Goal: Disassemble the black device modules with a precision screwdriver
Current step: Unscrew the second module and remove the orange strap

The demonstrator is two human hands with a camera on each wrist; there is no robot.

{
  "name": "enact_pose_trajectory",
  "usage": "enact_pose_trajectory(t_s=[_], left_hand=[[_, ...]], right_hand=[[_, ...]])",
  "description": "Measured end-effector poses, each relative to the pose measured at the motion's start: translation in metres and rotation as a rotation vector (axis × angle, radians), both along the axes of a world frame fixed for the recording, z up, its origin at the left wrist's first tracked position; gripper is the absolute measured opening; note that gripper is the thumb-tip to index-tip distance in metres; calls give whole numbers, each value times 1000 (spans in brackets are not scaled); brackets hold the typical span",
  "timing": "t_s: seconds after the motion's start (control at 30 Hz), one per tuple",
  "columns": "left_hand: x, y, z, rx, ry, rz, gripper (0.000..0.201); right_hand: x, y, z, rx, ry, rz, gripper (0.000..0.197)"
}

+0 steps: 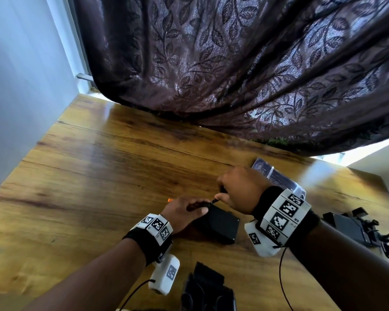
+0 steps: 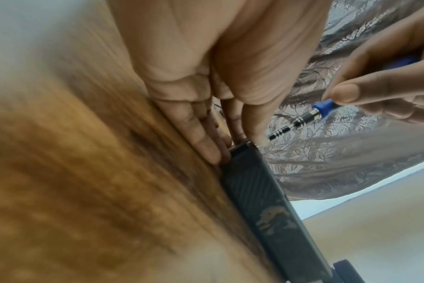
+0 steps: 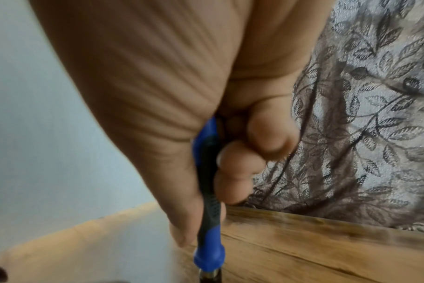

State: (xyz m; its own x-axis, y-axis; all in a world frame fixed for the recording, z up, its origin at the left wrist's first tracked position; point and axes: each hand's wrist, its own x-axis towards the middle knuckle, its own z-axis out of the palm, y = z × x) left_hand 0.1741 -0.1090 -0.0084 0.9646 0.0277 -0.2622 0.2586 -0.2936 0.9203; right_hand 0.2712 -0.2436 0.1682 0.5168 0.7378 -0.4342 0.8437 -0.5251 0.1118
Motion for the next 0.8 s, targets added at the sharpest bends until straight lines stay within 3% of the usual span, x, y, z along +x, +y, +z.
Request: enact_pose_trajectory(t_s=[0.13, 0.23, 0.37, 0.47, 0.63, 0.73, 0.8], left_hand=[[-5, 0, 1, 61, 63, -132, 73], [-6, 0, -1, 64, 67, -137, 79], [-6, 0, -4, 50, 57, -142, 68], [-4, 0, -5, 70, 83, -126, 57], [-1, -6, 2, 71, 106, 13, 50], [3, -8, 5, 58, 95, 32, 37], [3, -7, 5, 50, 92, 11, 34]], right_hand=[[4, -7, 2, 77, 52, -80, 17], [5, -12, 15, 182, 63, -150, 12], [1, -42, 15, 541, 115, -370, 12], [-19, -78, -15, 869, 329, -668, 21], [-61, -114, -99, 1494, 1132, -1302, 43], [-68, -118, -126, 1684, 1179, -1430, 41], [-68, -113, -132, 1778, 1157, -1426, 20]])
